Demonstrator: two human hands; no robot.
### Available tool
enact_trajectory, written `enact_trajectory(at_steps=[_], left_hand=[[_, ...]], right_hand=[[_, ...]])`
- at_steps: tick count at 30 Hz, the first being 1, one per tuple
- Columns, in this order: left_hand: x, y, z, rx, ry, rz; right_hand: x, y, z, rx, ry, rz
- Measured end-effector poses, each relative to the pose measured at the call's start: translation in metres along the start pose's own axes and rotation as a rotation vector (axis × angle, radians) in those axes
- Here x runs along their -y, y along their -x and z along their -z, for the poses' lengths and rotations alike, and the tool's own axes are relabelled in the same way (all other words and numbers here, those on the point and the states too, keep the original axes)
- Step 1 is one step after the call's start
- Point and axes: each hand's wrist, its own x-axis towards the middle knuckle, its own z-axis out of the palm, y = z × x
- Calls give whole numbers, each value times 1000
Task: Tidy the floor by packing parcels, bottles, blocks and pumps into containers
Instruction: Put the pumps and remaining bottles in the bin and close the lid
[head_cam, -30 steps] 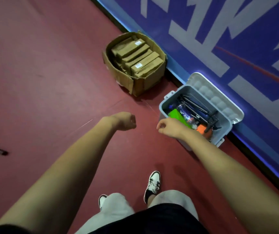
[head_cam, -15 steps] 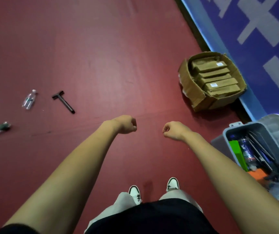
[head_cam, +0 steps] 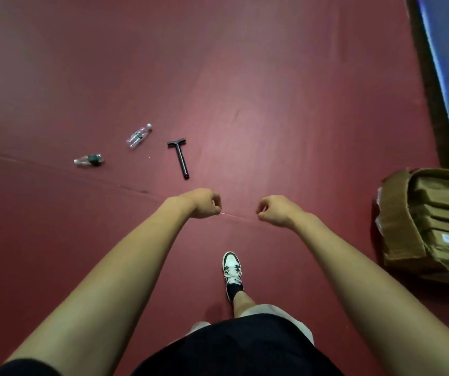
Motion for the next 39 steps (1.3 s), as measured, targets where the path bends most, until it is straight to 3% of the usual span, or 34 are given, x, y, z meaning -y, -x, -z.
enact_trajectory(at_steps=[11, 19, 27, 39], left_hand=[[78, -54, 91, -104, 288, 195], [191, -72, 135, -229, 592, 337], [343, -99, 198, -320, 778, 450], [534, -169, 296, -250, 831, 519]], right_hand=[[86, -143, 80, 87, 115, 172], [177, -239, 97, 163, 211, 223], [285, -353, 99, 127, 310, 128], [388, -501, 105, 173, 245, -62]])
